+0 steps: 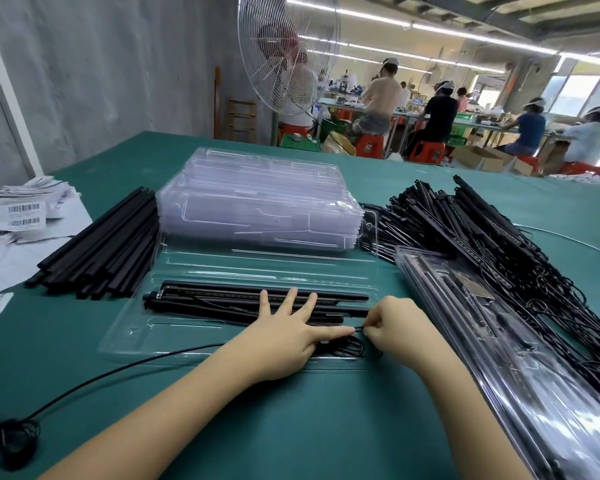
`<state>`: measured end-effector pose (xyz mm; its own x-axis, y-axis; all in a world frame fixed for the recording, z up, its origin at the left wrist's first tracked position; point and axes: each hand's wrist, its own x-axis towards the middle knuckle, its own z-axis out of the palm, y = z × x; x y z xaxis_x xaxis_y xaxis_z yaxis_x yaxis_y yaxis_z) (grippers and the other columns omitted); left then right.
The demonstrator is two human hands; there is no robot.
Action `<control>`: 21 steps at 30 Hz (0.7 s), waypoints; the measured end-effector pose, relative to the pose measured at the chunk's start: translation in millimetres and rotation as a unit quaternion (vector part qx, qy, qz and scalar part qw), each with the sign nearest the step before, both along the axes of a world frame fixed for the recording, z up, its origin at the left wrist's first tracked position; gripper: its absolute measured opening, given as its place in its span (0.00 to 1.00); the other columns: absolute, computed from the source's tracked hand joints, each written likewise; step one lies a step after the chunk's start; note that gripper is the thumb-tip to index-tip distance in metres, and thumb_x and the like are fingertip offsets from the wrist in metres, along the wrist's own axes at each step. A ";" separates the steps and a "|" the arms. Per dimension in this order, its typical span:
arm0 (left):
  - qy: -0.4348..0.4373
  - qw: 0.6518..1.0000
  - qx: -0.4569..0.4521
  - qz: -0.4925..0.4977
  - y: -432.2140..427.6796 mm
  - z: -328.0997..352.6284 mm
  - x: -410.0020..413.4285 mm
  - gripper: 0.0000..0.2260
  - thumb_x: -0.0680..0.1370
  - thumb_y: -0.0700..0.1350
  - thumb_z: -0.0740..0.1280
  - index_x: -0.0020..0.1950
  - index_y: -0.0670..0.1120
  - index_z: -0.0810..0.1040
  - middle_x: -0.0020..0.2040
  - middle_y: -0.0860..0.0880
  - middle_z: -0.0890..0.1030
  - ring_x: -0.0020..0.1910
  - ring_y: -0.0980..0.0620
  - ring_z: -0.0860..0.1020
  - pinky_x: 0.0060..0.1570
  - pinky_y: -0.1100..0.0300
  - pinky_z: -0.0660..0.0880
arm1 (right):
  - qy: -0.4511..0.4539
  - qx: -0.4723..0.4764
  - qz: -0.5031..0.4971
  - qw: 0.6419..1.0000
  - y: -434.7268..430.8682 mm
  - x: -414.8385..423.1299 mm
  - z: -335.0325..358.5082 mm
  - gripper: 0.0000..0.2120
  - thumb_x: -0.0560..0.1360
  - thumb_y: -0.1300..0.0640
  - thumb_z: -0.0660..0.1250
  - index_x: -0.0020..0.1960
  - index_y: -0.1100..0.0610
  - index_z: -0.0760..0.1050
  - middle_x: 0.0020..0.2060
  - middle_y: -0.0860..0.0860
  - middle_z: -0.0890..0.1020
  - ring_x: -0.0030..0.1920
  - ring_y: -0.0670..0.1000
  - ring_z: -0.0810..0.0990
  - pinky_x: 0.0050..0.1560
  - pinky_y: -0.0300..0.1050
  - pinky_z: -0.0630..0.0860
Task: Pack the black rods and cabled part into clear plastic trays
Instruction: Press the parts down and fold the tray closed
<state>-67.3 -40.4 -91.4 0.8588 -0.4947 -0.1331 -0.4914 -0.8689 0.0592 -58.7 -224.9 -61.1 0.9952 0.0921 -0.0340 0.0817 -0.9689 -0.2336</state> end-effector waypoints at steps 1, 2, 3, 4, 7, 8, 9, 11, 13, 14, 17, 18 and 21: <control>0.001 1.000 -0.001 0.000 0.2 0.6 0.3 0.27 0.83 0.46 0.46 0.69 0.76 0.42 0.79 0.46 0.41 0.76 0.39 0.37 0.68 0.30 0.35 | -0.003 -0.010 0.013 1.000 -0.6 -2.7 -1.0 0.12 0.71 0.62 0.61 0.44 0.56 0.83 0.37 0.54 0.83 0.40 0.55 0.80 0.32 0.39 0.70; 0.002 1.000 -0.002 -0.001 0.4 1.1 0.6 0.27 0.83 0.46 0.46 0.69 0.76 0.42 0.79 0.46 0.41 0.76 0.39 0.37 0.68 0.30 0.35 | -0.008 -0.015 0.024 1.000 -2.0 -4.7 -1.4 0.12 0.72 0.62 0.60 0.46 0.57 0.83 0.39 0.55 0.83 0.42 0.55 0.80 0.35 0.41 0.71; 0.003 1.000 -0.004 -0.002 0.2 1.3 0.8 0.27 0.83 0.46 0.46 0.69 0.76 0.42 0.79 0.46 0.41 0.76 0.39 0.37 0.68 0.31 0.35 | -0.011 -0.012 0.033 0.999 -3.9 -6.0 -1.1 0.13 0.72 0.63 0.59 0.47 0.57 0.83 0.41 0.55 0.84 0.44 0.55 0.80 0.38 0.42 0.73; 0.004 1.000 -0.006 -0.003 0.2 1.2 0.6 0.27 0.83 0.46 0.46 0.69 0.76 0.42 0.79 0.46 0.41 0.76 0.39 0.36 0.68 0.31 0.35 | -0.012 -0.003 0.042 0.999 -6.0 -6.8 -0.7 0.14 0.72 0.64 0.59 0.48 0.57 0.83 0.43 0.55 0.84 0.45 0.55 0.80 0.41 0.43 0.74; 0.000 1.000 -0.013 -0.010 0.9 -0.5 0.1 0.27 0.82 0.45 0.47 0.70 0.75 0.42 0.79 0.46 0.40 0.75 0.42 0.34 0.68 0.32 0.35 | -0.019 0.027 0.064 0.997 -8.1 -10.1 -1.0 0.15 0.74 0.64 0.59 0.51 0.57 0.83 0.42 0.54 0.83 0.45 0.53 0.78 0.42 0.42 0.71; -0.004 1.000 -0.018 -0.017 1.5 -1.0 0.3 0.28 0.82 0.44 0.47 0.70 0.74 0.43 0.79 0.47 0.40 0.75 0.44 0.33 0.68 0.32 0.35 | -0.023 0.040 0.070 0.997 -7.8 -12.0 -1.8 0.14 0.75 0.63 0.60 0.52 0.56 0.83 0.38 0.52 0.81 0.43 0.53 0.77 0.38 0.40 0.69; -0.007 0.999 -0.025 -0.024 1.9 -1.4 0.6 0.28 0.82 0.44 0.47 0.71 0.74 0.44 0.79 0.49 0.40 0.75 0.46 0.32 0.69 0.34 0.35 | -0.027 0.052 0.075 0.996 -7.1 -13.6 -2.6 0.14 0.75 0.62 0.60 0.53 0.54 0.83 0.34 0.49 0.78 0.42 0.53 0.76 0.35 0.38 0.67; -0.008 0.998 -0.039 -0.038 1.9 -1.7 1.2 0.29 0.82 0.42 0.48 0.72 0.72 0.45 0.79 0.52 0.40 0.75 0.50 0.33 0.70 0.37 0.34 | -0.025 0.054 0.084 0.995 -7.2 -15.3 -4.0 0.15 0.75 0.64 0.60 0.53 0.53 0.82 0.32 0.48 0.74 0.44 0.54 0.76 0.37 0.38 0.67; -0.006 0.998 -0.045 -0.046 1.5 -1.5 1.6 0.29 0.82 0.41 0.48 0.73 0.71 0.45 0.79 0.53 0.42 0.76 0.52 0.35 0.71 0.40 0.34 | -0.020 0.046 0.085 0.995 -7.2 -15.1 -4.8 0.18 0.74 0.65 0.58 0.55 0.52 0.82 0.38 0.52 0.75 0.48 0.55 0.76 0.44 0.41 0.68; -0.005 0.998 -0.046 -0.047 1.7 -1.3 1.7 0.29 0.82 0.41 0.48 0.73 0.71 0.45 0.79 0.53 0.42 0.76 0.53 0.36 0.71 0.41 0.34 | -0.020 0.045 0.080 0.996 -6.4 -15.0 -4.8 0.20 0.74 0.66 0.57 0.56 0.52 0.82 0.41 0.52 0.75 0.49 0.53 0.76 0.45 0.41 0.68; 0.002 0.998 -0.050 -0.046 3.4 0.7 2.6 0.29 0.81 0.40 0.48 0.73 0.71 0.46 0.79 0.54 0.44 0.77 0.54 0.39 0.72 0.42 0.36 | -0.019 0.055 0.056 0.997 -4.3 -14.2 -5.3 0.21 0.74 0.66 0.56 0.56 0.52 0.82 0.48 0.51 0.78 0.51 0.51 0.75 0.45 0.37 0.68; 0.003 0.998 -0.052 -0.046 3.5 1.0 2.4 0.29 0.81 0.40 0.48 0.73 0.71 0.46 0.79 0.54 0.44 0.77 0.54 0.39 0.72 0.42 0.36 | -0.018 0.059 0.051 0.997 -3.7 -14.9 -5.4 0.20 0.74 0.66 0.56 0.56 0.53 0.82 0.50 0.51 0.79 0.52 0.51 0.75 0.46 0.37 0.68; 0.003 0.997 -0.051 -0.049 2.8 1.2 0.7 0.30 0.81 0.40 0.48 0.72 0.72 0.45 0.79 0.54 0.44 0.77 0.54 0.40 0.72 0.42 0.36 | -0.018 0.053 0.051 0.997 -5.0 -18.3 -6.9 0.19 0.76 0.65 0.56 0.58 0.53 0.81 0.53 0.51 0.79 0.53 0.50 0.76 0.46 0.35 0.68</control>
